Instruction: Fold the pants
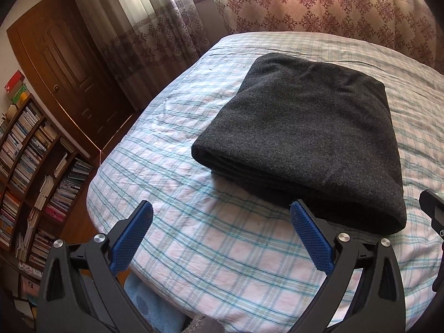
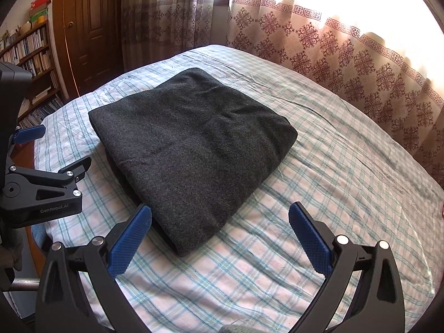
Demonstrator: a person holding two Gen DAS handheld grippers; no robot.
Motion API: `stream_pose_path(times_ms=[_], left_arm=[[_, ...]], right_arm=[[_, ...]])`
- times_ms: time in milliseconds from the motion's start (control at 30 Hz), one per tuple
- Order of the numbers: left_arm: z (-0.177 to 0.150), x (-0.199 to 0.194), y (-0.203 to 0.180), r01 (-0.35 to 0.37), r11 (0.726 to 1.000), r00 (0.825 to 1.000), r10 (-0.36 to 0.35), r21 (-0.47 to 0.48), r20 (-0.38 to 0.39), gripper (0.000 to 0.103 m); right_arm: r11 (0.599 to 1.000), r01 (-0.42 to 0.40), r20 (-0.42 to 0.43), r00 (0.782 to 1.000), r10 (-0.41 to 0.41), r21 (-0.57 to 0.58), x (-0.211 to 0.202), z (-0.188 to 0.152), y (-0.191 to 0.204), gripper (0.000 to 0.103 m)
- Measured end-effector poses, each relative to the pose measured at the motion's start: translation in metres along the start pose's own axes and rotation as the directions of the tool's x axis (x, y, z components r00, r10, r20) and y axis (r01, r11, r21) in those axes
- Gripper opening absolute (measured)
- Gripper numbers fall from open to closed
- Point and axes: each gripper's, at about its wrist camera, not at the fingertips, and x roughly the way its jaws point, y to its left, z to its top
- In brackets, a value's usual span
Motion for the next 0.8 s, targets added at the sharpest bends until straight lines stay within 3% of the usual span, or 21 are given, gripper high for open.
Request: stream_pose_path(times_ms=[200, 367, 500, 800], left_arm=[[-0.001, 0.006, -0.003, 0.158, 0.986, 0.984, -0.162, -0.050, -0.075, 0.101], [-0.002, -0.002, -0.007, 0.241, 0.969, 0.970, -0.242, -0.048, -0.032, 0.101], [-0.003, -0.010, -0.018, 0.152, 0.988, 0.988, -0.153, 0.031, 0.015, 0.101], [-0.002, -0.003, -0.015, 0.088, 0.996, 0.996, -0.088, 0.010, -0.022, 0.101]], right_arm=[[1.000, 0.012, -0.005, 1.000, -0.012, 0.002, 0.002, -0.002, 0.001, 0.098], [1.000, 0.013, -0.006, 1.000, -0.013, 0.009, 0.003, -0.003, -0.001, 0.098], [1.000, 0.011, -0.001, 1.000, -0.011, 0.008, 0.002, -0.003, -0.001, 0.098], [0.999, 0.014, 0.001, 1.000, -0.014, 0.034, -0.001, -0.004, -0.007, 0.098]])
